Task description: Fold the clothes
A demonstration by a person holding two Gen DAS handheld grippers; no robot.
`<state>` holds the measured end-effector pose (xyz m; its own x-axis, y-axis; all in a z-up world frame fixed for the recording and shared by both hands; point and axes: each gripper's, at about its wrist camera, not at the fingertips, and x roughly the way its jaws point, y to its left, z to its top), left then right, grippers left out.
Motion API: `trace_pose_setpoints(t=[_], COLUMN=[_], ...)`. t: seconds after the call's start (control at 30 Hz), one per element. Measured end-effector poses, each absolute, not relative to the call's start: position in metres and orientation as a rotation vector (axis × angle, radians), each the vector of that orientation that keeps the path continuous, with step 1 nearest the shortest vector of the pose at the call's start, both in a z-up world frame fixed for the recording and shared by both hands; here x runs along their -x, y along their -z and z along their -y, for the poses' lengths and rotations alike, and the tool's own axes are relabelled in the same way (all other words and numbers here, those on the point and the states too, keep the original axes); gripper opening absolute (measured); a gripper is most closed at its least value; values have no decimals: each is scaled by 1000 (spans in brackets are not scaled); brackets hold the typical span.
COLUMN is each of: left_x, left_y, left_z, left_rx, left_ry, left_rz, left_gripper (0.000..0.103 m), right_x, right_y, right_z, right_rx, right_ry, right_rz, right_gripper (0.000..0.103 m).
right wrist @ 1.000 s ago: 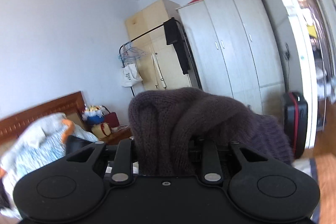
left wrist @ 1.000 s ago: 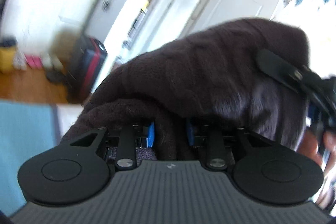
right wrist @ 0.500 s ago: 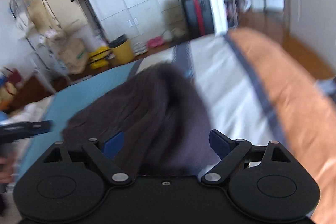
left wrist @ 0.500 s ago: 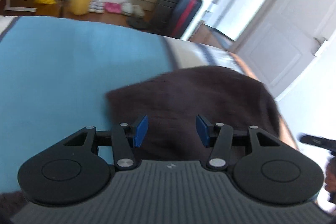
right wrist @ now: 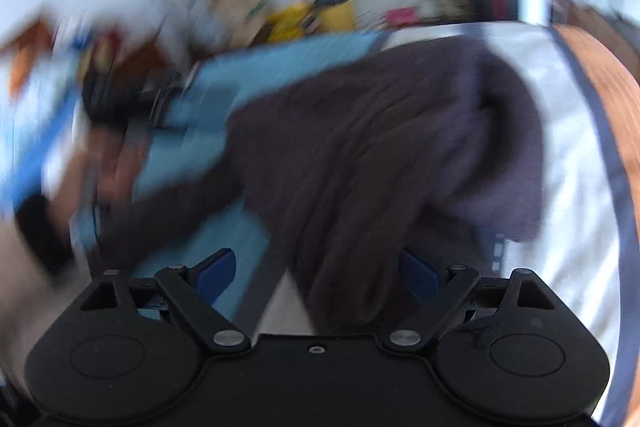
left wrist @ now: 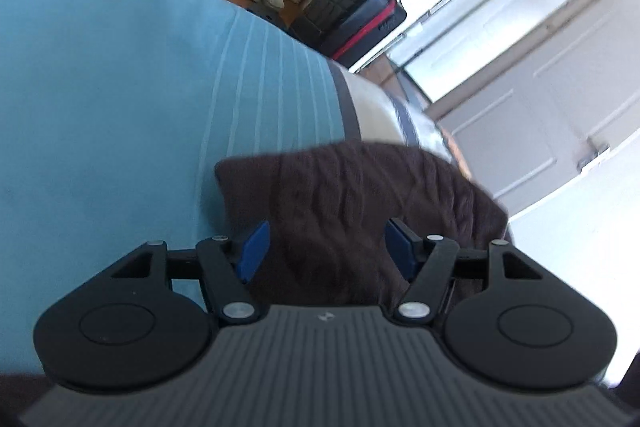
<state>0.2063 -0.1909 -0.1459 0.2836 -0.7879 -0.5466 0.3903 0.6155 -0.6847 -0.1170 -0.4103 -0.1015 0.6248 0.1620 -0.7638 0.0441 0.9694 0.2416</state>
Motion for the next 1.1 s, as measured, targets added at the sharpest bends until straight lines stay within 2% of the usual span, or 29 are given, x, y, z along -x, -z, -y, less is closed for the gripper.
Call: trace_pose_setpoints(t=[0.13,0.27,0.37,0.4,0.47,0.53,0.6,0.73,0.83,0.87,0.9,0.93,0.97,1.0,1.07,1.1], left_x=[-219,-220,-220,-226,-237,-247,-251,-242,-225,-222,-219,-217,-215,-216,-217,-218], left_y=[152,156,159,164,180,196,198,179,169,170,170,169,167,166,166,168], left_z=[217,230,230,226,211,202,200,227,254,260,266,267,267,263,254,249], left_rx=[291,201,239,335,591,782,815,539,322,288,257,234,221,239,309,359], left_ry=[758,743,769,771,749,714,691,752,728,717,710,710,715,739,770,780], left_rz=[-993,-996,-1013,-1028,-1080,-1135,-1135,-1101,-1027,-1019,-1010,-1002,-998,-1010,-1038,-1054], left_gripper=[65,67,77,86,96,96,93,91,88,83,73,68,52,39,29,28], right_x=[107,108,110,109,112,109,105,96,104,107,109,111,113,114,115,115], right_y=[121,129,127,126,134,146,155,153,138,133,130,127,124,122,119,118], right_z=[380,394,414,421,428,422,409,404,408,409,409,410,410,410,408,407], right_rx=[-72,-70,-170,-210,-282,-246,-104,-54,-104,-122,-145,-168,-191,-211,-200,-189], right_ry=[-9,176,218,215,184,129,59,106,136,142,126,109,93,80,93,99], right_rz=[-1013,-1040,-1009,-998,-1010,-1070,-1128,-1131,-1040,-1012,-998,-983,-969,-957,-949,-941], right_gripper=[92,92,92,92,92,94,99,99,97,93,82,71,39,30,25,22])
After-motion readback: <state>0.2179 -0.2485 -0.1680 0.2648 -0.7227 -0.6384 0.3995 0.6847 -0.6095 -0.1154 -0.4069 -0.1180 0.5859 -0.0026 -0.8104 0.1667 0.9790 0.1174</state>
